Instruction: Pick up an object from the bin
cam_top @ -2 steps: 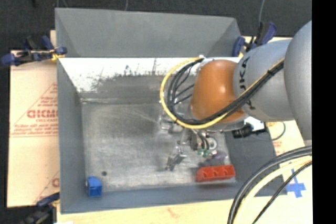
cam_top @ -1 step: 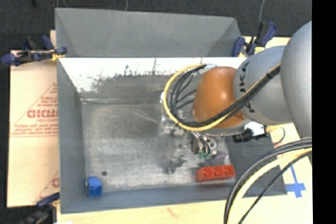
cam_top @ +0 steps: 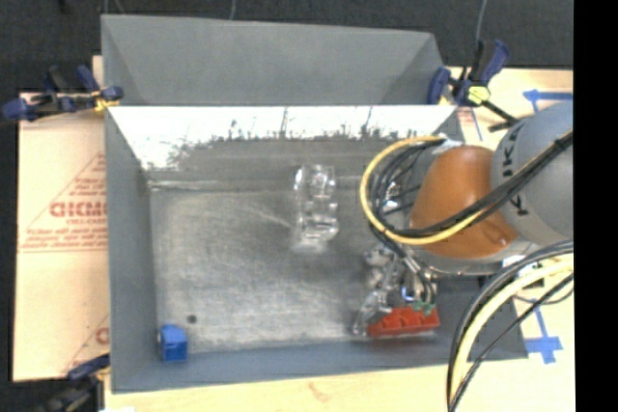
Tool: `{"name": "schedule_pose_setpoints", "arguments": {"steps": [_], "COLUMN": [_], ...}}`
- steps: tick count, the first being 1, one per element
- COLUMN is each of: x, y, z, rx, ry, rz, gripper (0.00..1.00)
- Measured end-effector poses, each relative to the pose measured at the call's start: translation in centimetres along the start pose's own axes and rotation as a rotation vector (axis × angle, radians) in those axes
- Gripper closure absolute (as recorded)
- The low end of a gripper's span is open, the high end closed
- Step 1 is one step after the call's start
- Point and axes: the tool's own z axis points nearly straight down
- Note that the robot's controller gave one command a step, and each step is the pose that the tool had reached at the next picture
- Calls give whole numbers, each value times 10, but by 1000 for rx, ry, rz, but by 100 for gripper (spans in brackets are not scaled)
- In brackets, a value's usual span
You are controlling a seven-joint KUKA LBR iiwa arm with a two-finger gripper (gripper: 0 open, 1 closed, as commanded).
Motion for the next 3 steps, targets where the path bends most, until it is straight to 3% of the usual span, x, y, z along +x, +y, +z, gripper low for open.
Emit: {"name": "schedule_pose_setpoints", "arguments": {"steps": [1,2,3], "x": [-2,-24,-15], "y": [-36,-7,-79], "z": [-9,-84,-35], "rx": [-12,0,4], "ry": [8,0,-41], "rz": [-72,-323,-524], "gripper": [0,0,0]}}
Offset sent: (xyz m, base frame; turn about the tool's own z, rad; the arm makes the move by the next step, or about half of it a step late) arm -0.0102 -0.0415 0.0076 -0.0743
